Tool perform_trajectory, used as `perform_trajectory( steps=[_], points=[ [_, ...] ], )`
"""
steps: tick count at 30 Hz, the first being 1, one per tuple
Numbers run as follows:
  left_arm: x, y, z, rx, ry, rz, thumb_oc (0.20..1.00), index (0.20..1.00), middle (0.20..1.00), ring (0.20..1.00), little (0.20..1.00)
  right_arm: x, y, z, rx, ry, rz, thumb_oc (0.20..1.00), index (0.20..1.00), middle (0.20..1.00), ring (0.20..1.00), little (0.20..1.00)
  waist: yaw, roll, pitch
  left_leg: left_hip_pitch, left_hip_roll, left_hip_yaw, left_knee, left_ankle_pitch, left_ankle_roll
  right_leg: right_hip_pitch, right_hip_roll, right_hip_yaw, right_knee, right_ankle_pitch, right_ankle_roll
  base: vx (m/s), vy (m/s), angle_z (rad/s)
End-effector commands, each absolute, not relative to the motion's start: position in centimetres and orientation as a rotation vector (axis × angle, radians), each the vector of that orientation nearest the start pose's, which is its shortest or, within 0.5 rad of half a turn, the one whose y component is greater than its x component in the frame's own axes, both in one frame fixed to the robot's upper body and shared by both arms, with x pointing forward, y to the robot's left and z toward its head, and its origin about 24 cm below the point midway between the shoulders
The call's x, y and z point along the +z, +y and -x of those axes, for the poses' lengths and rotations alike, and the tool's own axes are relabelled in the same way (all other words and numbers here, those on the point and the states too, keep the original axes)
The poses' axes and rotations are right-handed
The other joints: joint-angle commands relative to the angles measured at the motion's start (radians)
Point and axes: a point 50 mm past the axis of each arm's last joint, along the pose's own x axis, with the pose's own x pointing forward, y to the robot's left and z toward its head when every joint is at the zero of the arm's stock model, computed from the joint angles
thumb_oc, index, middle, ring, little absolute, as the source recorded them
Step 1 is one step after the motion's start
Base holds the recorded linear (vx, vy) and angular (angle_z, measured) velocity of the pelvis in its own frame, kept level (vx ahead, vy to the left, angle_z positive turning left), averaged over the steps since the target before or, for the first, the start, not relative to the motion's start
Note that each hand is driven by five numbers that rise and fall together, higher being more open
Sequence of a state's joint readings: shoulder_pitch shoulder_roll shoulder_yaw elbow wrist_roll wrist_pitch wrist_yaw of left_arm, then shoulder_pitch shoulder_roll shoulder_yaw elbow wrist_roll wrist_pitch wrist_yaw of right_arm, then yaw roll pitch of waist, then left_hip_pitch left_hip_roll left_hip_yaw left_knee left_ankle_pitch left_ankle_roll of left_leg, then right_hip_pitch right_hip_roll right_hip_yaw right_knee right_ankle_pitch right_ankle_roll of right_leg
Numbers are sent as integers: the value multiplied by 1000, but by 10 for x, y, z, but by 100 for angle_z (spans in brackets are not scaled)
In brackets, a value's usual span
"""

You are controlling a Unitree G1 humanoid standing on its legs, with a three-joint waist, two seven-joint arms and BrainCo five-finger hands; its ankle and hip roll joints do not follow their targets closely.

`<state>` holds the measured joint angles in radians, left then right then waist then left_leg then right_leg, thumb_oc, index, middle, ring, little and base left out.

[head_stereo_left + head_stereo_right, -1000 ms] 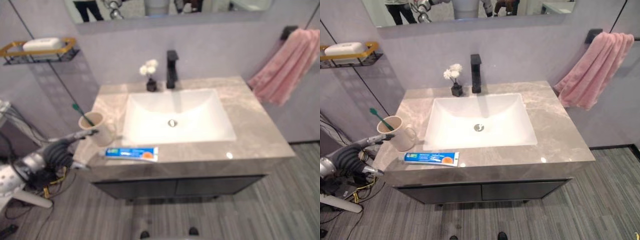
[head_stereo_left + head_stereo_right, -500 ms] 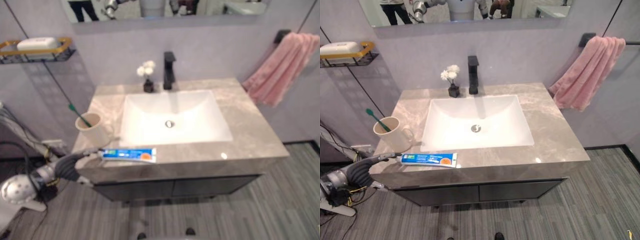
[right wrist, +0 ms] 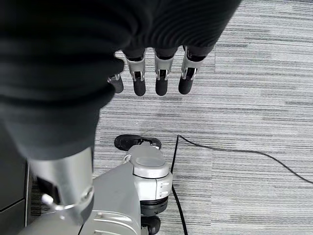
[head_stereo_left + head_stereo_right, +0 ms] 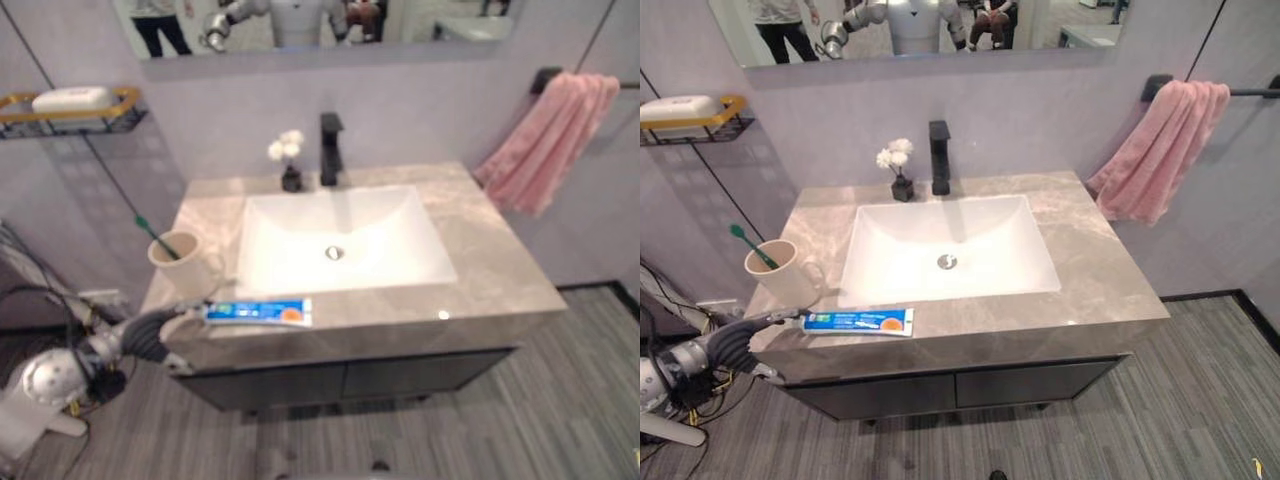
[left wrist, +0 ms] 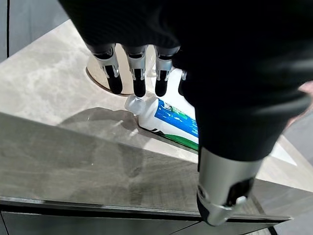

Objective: Put brush and paste in cup on sink, flatten towel.

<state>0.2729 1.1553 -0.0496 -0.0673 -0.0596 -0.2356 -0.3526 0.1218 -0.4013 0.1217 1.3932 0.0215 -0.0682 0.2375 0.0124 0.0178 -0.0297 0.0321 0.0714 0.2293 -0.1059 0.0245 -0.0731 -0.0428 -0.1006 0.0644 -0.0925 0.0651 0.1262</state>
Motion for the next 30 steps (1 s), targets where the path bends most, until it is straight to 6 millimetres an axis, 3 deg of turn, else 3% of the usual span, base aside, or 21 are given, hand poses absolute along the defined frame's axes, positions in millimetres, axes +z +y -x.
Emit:
perform_trajectory(
  steps=[1, 14, 30],
  points=[
    [134, 286, -226, -551, 33, -1166, 1000, 1000, 1000, 1000, 1000, -148, -303, -12, -9, 1482, 244, 1000, 1000, 1000, 1000, 1000, -18, -15, 8, 7, -3, -35, 19, -87, 45, -33, -67, -51, 5, 60, 54, 0, 0, 0],
    [141, 283, -237, -559, 4, -1216, 1000, 1000, 1000, 1000, 1000, -145, -310, -12, -45, 1472, 234, 1000, 1000, 1000, 1000, 1000, -30, -1, 5, -11, -1, -32, 19, -80, 39, -53, -66, -51, 5, 65, 54, 0, 0, 0],
    [105, 296, -235, -567, 148, -1231, 1000, 1000, 1000, 1000, 1000, -141, -319, -11, -100, 1451, 232, 1000, 1000, 1000, 1000, 1000, -41, -4, 20, -47, 4, -31, 19, -69, 36, -88, -59, -57, 5, 70, 53, -1, -1, -1]
  ],
)
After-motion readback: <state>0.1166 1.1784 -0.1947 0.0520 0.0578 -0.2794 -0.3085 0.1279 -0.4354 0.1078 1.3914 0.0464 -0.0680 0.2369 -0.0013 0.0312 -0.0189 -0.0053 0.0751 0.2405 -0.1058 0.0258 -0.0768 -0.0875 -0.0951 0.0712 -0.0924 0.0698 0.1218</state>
